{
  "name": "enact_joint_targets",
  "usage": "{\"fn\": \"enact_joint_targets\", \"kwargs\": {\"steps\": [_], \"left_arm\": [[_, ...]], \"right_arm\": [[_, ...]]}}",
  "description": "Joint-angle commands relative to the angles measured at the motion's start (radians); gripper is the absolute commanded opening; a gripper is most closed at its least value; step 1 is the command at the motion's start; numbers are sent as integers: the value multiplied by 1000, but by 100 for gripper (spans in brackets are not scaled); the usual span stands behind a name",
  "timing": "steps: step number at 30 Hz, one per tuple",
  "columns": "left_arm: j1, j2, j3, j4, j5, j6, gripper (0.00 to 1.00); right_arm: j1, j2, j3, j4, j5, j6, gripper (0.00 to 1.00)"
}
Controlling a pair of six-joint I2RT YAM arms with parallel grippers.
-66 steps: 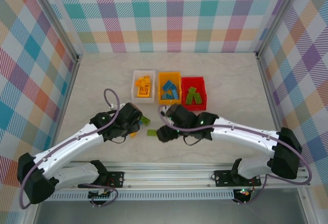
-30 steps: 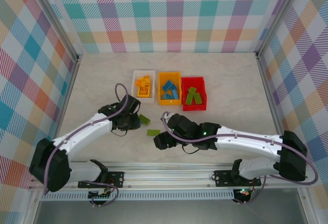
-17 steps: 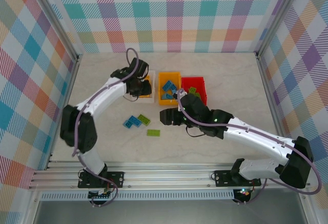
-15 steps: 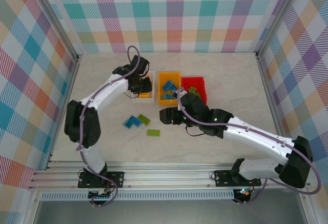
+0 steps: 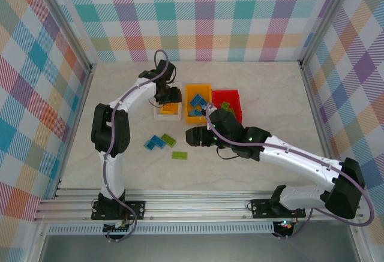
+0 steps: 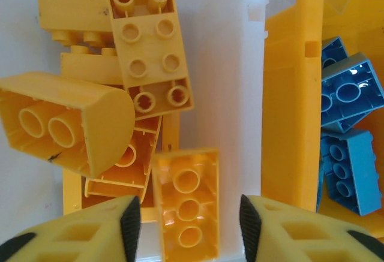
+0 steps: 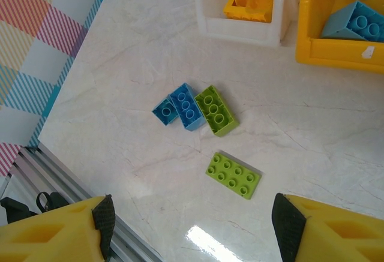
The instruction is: Sort the legos into containers by color
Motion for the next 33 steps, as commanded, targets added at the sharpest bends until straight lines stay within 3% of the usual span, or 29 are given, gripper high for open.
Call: {"fn": "enact_joint_targets", "kwargs": {"steps": [1,6,10,16,23,27,33], "left_arm": [[12,-99,8,-35,8,3,52],[11,-222,-23,-55,1,-20,52],[6,-386,-119,-39,12,-78,55],[-26,-777,-439,29,29,-244,58],[-36,-1259,-696,-39,-36,-385,62],[-36,-1352,-700,-131,-57,-386,62],[-35,-1386,-709,-159,-37,-396,60]], "right_arm": [[-7,27,-12,8,-17,7,72],[-8,121,18,-36,-32,-54,73],[22,302,117,-112,-29,-184,75],[36,570,301,-170,-16,-390,77],[36,817,539,-262,26,-480,79],[36,900,612,-283,57,-494,76],[36,967,689,-298,87,-514,58]]}}
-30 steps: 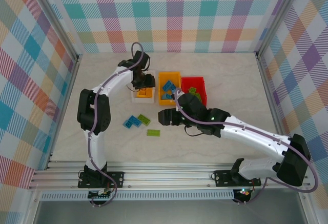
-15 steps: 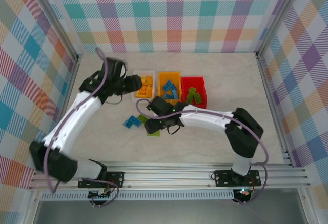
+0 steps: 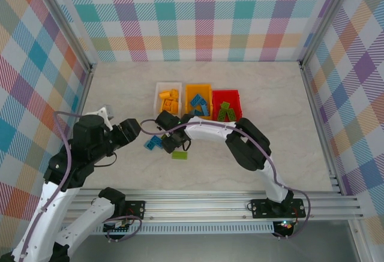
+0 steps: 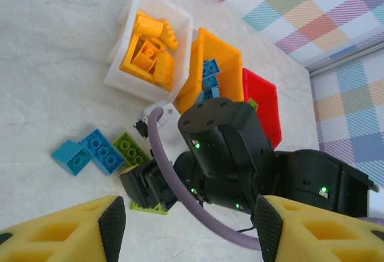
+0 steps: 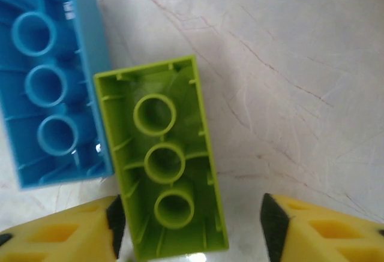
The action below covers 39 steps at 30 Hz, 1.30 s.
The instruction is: Sort the legos into containers by color
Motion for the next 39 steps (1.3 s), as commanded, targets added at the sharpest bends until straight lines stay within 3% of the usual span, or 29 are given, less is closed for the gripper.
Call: {"fn": "enact_joint_targets", "kwargs": {"steps": [1,5,9,13,16,22,25,27,32,39], "left_arm": [[-8,-11,-18,-37,-1,-18,60],[-8,-12,-29,-38,-3,-16,60],[-7,-14,-42,-47,-18,-19,60],[-8,-7,-39,-72,-33,-16,60],[-7,-3,-41,-47,6,-15,60],[-11,86,-27,120,224,-54,60],[-59,163,-14,201,231,-68,60],[-135,232,-9,276,192,-85,60],[-342,435,59,355,24,-79,59],[-432,520,51,390,-94,-125,59]], "right_arm": [[1,18,49,-35,17,-32,55],[1,34,69,-30,-8,-33,51],[2,35,66,-22,-22,-32,40],[1,-42,-3,4,-2,-14,32],[2,-177,-112,38,35,21,30],[-32,-525,-319,-35,153,169,30],[-127,-671,-420,-91,167,259,32],[-221,-729,-473,-107,158,293,33],[-417,-667,-442,-151,65,324,33],[-519,-462,-321,-171,-6,336,34]]}}
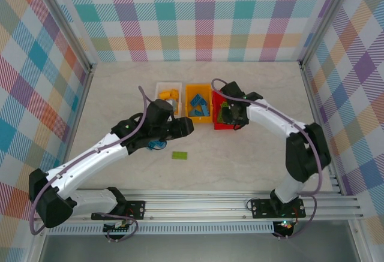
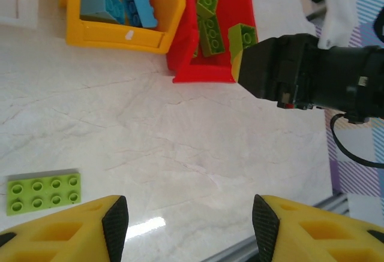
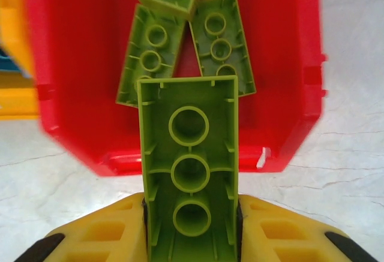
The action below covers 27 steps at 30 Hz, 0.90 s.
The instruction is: Sort the legos into containers by color
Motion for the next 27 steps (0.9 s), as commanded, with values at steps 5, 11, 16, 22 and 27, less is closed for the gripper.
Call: {"fn": "enact_joint_targets", "kwargs": {"steps": [5,11,16,22,27], "left_arm": [[-52,-4,-2,41,-103,-40,59],[-60,-25,-8,13,-125,-38,59],[-60,-63,-23,-69,-188,-71,60],[41,-127,-69,-319,-260,-174,68],[320,-194,-249,-293,-100,-262,74]], "right_arm": [[-38,126,119,-15,-68,22,41],[-36,134,157,7,-66,1,56],[-9,44,142,2,-42,-13,56],[145,-232,-27,117,-15,-57,57],[387,-371,-199,257,-81,-107,63]]}}
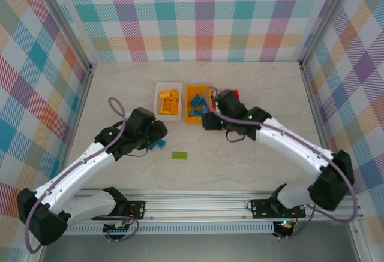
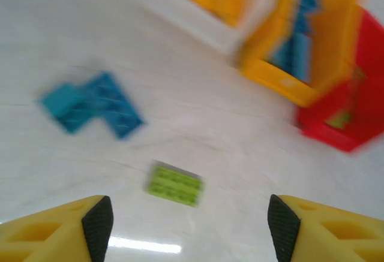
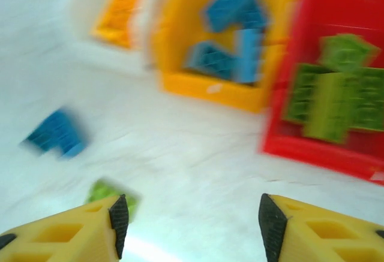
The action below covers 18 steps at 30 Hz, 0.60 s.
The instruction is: Sort the legos into containers by color
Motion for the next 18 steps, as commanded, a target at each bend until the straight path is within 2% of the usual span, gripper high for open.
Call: {"fn": "enact_joint_targets", "kwargs": {"steps": [1,5,8,13,18], "left_arm": [[125,-19,-95,-49,76,-86,76],[237,53,-175,57,165,-136,80],[307,136,-218,153,239,-187,81],[386,228,-213,215,212,-221,81],[466,341,-186,260,241,-213,81]], "right_arm": [[123,-18,-104,96,-45,-46,64],[248,-6,-148,123,-53,-38,67],[287,23,-153,131,-59,-20,68],[321,56,-136,153,-66,-11,69],[340,87,-109,151,-61,-11,68]]}}
